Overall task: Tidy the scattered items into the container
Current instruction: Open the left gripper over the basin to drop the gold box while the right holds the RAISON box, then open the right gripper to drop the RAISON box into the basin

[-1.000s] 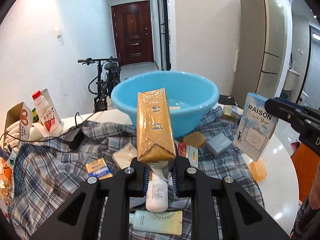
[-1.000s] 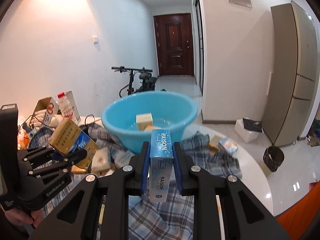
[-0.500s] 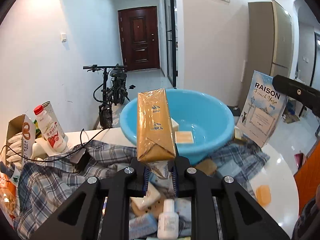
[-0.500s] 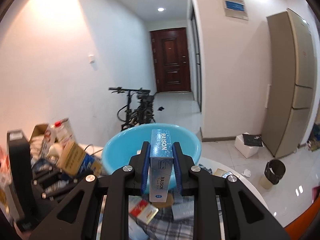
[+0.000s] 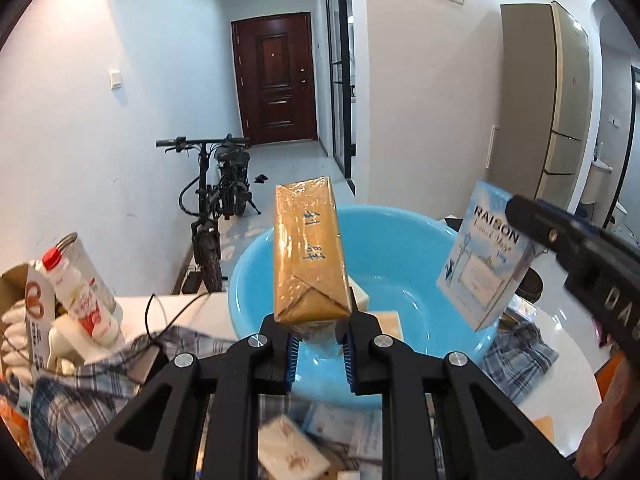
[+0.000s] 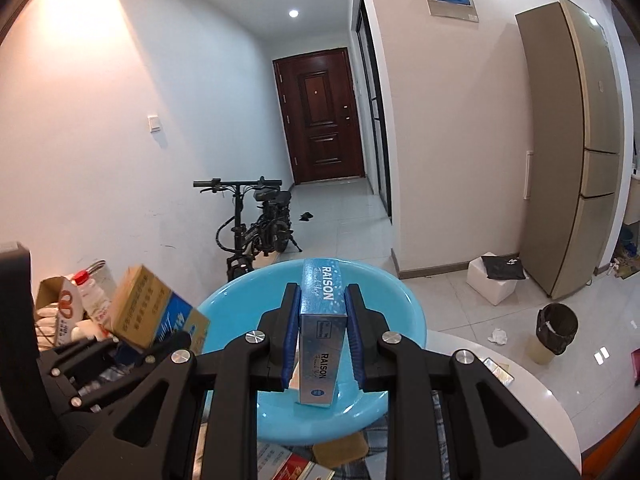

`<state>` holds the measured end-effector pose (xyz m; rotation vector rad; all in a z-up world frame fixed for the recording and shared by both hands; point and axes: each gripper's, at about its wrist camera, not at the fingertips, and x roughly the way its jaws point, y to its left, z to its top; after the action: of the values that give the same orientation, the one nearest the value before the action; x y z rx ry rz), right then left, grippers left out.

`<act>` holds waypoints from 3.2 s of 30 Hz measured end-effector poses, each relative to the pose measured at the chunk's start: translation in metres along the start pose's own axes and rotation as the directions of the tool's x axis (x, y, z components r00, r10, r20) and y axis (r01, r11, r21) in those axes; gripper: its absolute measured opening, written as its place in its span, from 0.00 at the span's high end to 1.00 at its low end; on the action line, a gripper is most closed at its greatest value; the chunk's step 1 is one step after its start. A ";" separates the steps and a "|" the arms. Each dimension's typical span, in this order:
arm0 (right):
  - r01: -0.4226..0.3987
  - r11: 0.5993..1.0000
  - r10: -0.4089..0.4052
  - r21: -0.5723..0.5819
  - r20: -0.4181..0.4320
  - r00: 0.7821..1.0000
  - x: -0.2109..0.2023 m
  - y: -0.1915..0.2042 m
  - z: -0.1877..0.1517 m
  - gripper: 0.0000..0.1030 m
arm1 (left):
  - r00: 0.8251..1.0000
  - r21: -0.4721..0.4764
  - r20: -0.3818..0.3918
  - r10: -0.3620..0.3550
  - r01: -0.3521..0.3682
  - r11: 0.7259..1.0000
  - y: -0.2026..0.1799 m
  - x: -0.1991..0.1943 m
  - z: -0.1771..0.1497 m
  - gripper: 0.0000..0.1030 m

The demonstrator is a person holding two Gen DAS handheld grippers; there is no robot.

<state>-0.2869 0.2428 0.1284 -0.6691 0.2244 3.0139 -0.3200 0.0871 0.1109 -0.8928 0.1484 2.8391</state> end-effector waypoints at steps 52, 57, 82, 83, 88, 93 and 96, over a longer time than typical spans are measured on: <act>0.022 1.000 -0.019 0.019 -0.134 0.991 0.073 -0.003 -0.009 0.80 | 0.997 -0.044 -0.058 -0.045 0.043 0.998 0.017 0.071 0.006 0.81; 0.020 0.999 -0.015 0.032 -0.149 0.989 0.078 -0.007 -0.012 0.80 | 0.994 -0.028 -0.098 -0.043 0.040 0.999 0.013 0.085 0.002 0.81; 0.004 0.999 0.002 0.041 -0.153 0.988 0.075 -0.009 -0.013 0.80 | 1.000 -0.030 -0.016 -0.006 0.006 1.000 0.012 0.067 0.004 0.11; 0.003 0.999 0.003 0.039 -0.153 0.988 0.074 -0.009 -0.013 0.80 | 1.000 -0.021 -0.004 0.005 -0.005 1.000 0.011 0.064 0.005 0.11; 0.010 0.999 -0.004 0.041 -0.146 0.989 0.072 -0.009 -0.012 0.80 | 1.000 -0.030 -0.012 -0.014 0.014 0.999 0.013 0.063 0.007 0.11; 0.011 0.999 -0.005 0.043 -0.133 0.991 0.069 -0.008 -0.010 0.80 | 1.000 -0.033 -0.024 -0.005 0.004 0.999 0.016 0.066 0.008 0.11; 0.014 0.999 -0.009 0.044 -0.126 0.992 0.067 -0.010 -0.010 0.80 | 1.000 -0.041 -0.025 0.000 -0.001 0.999 0.017 0.065 0.008 0.11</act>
<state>-0.3429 0.2520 0.0900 -0.8546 0.2909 2.9487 -0.3803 0.0795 0.0811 -0.9370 0.0943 2.8420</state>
